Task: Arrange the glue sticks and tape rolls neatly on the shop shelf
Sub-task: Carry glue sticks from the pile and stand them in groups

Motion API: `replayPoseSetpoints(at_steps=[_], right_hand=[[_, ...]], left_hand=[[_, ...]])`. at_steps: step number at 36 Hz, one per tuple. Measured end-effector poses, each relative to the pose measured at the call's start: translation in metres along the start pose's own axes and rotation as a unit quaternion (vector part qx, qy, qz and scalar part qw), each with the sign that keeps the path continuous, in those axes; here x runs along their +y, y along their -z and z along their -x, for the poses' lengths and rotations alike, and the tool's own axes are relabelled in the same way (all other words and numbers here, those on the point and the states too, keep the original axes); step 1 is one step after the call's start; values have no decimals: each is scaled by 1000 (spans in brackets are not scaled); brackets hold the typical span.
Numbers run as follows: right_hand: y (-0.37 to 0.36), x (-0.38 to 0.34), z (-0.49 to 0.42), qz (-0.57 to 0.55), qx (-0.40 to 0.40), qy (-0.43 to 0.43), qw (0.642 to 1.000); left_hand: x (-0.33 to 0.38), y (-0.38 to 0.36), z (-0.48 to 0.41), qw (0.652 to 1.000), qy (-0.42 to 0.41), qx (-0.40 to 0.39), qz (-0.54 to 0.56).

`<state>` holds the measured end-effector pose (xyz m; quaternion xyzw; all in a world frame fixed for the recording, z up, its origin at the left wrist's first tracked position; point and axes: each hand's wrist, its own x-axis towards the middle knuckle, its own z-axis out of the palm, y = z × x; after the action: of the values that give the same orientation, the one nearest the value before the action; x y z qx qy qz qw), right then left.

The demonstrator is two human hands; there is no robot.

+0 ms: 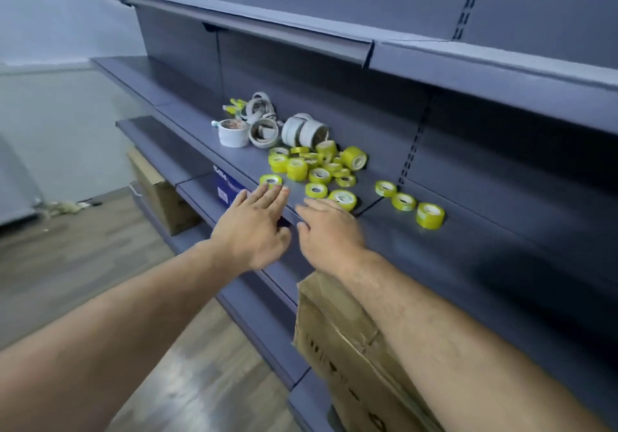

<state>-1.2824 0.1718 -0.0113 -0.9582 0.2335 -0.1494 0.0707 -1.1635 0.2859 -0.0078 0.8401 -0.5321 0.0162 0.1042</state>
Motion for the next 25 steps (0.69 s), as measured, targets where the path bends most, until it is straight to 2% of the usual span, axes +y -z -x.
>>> replayPoseSetpoints(at_steps=[15, 25], right_hand=[[-72, -80, -248, -17, -29, 141, 989], [-136, -132, -384, -18, 9, 121, 992]], left_hand=[[-203, 34, -105, 990, 131, 25, -45], [-344, 32, -182, 993, 108, 24, -47]])
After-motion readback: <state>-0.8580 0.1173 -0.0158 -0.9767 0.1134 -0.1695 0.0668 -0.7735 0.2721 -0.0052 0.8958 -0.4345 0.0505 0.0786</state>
